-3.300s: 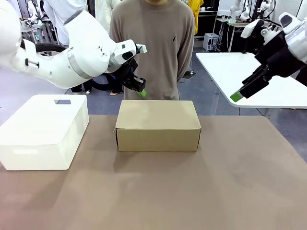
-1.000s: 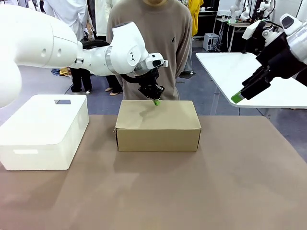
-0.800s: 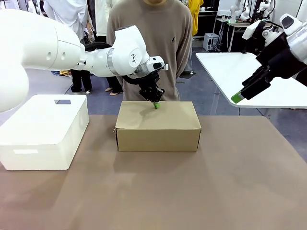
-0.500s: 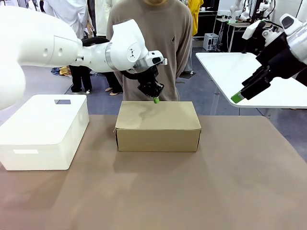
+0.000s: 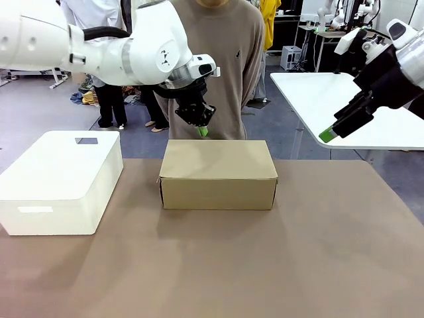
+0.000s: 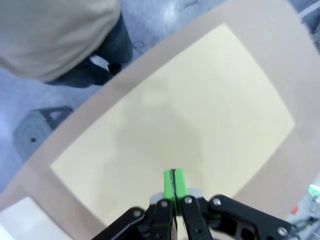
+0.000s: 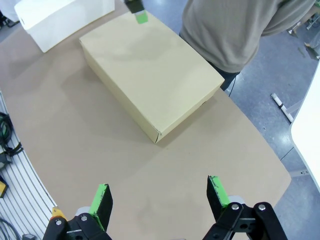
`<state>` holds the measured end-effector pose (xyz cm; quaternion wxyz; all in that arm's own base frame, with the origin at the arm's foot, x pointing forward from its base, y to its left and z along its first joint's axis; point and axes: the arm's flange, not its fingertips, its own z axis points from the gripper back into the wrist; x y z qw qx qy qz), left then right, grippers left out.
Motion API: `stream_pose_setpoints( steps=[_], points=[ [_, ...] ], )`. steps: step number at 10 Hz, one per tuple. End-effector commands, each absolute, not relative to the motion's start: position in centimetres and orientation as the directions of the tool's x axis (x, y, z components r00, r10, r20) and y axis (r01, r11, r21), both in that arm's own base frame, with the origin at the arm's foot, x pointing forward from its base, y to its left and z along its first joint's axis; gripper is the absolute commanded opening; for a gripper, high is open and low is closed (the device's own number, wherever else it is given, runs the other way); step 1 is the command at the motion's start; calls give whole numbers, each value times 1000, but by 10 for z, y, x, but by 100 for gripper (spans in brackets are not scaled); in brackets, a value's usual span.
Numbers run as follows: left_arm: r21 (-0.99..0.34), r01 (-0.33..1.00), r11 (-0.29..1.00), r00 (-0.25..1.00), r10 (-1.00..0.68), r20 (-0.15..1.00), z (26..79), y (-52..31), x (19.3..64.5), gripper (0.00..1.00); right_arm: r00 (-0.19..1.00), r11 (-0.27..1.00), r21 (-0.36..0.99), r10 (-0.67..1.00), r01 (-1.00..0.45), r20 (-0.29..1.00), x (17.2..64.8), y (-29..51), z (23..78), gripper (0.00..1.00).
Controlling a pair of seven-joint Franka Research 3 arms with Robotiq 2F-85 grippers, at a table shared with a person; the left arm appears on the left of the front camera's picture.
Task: Pack the shoes into the box.
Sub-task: Press down on the lid of the Shoes Box.
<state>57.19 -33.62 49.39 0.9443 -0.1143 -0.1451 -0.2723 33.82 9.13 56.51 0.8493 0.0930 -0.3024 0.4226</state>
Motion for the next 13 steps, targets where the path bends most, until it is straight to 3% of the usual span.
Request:
stream_pose_setpoints(
  steps=[1, 2, 13],
  points=[
    [-127, 538, 833, 803, -461, 378, 490, -306, 541, 0, 475, 642, -102, 655, -760, 587, 340, 94, 568, 100],
    [-137, 547, 826, 810, -481, 336, 494, -336, 572, 0, 475, 642, -102, 655, -760, 587, 340, 94, 568, 100],
    [-143, 548, 824, 809, -478, 342, 491, -338, 572, 0, 475, 642, -102, 655, -760, 587, 340, 94, 568, 100]
  ],
)
